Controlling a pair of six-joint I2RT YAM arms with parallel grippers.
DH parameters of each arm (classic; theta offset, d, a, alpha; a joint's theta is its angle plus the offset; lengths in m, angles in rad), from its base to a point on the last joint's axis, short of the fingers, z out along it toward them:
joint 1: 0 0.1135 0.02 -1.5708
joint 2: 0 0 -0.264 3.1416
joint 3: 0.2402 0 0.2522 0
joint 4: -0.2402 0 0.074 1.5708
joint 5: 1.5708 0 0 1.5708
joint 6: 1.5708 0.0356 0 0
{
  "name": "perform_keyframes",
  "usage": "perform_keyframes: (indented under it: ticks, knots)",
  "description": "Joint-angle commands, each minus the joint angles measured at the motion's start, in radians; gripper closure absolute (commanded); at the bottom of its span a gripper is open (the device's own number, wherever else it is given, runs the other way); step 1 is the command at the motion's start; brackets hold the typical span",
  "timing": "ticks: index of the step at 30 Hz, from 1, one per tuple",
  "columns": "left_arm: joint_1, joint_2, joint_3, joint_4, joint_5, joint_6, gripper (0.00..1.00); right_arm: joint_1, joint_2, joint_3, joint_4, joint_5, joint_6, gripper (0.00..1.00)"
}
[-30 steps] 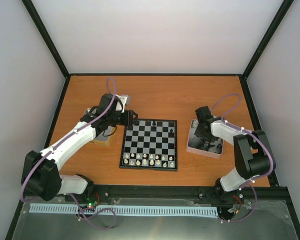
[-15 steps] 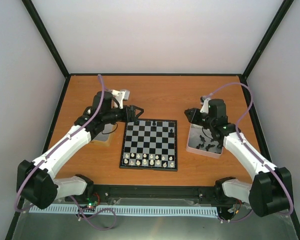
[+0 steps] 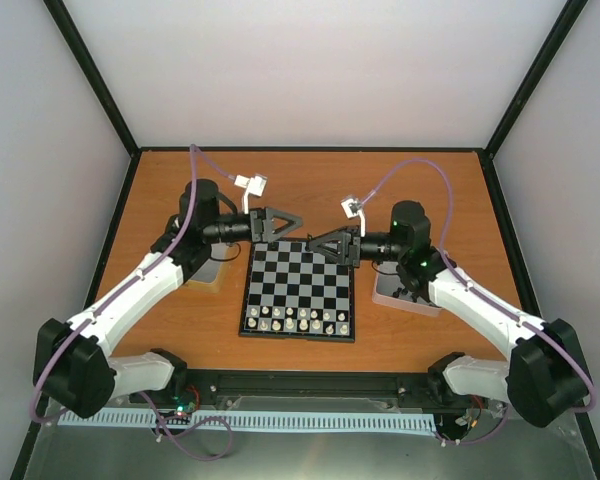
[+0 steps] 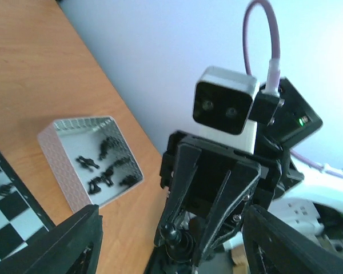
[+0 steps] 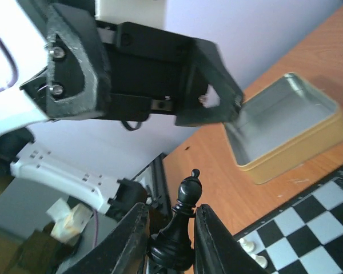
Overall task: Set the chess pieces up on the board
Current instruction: Pick up the chess piece from the storage box, then place the chess piece on the chessboard.
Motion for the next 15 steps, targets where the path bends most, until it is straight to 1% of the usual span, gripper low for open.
perform_keyframes:
  ticks: [1, 3, 5, 10, 15]
  knots:
    - [0.006, 0.014, -0.020, 0.068, 0.176, -0.028, 0.33, 0.038, 0.039, 0.064, 0.042, -0.127, -0.065, 0.78]
    - [0.006, 0.022, -0.024, 0.062, 0.230, -0.029, 0.39, 0.046, 0.052, 0.077, 0.029, -0.149, -0.091, 0.79]
    - [0.006, 0.018, -0.035, 0.058, 0.245, -0.035, 0.45, 0.054, 0.058, 0.097, -0.008, -0.156, -0.129, 0.79]
    - [0.006, 0.022, -0.039, 0.063, 0.250, -0.071, 0.51, 0.061, 0.078, 0.141, -0.103, -0.159, -0.209, 0.78]
    - [0.006, 0.044, -0.051, 0.124, 0.290, -0.138, 0.67, 0.064, 0.101, 0.170, -0.177, -0.152, -0.258, 0.79]
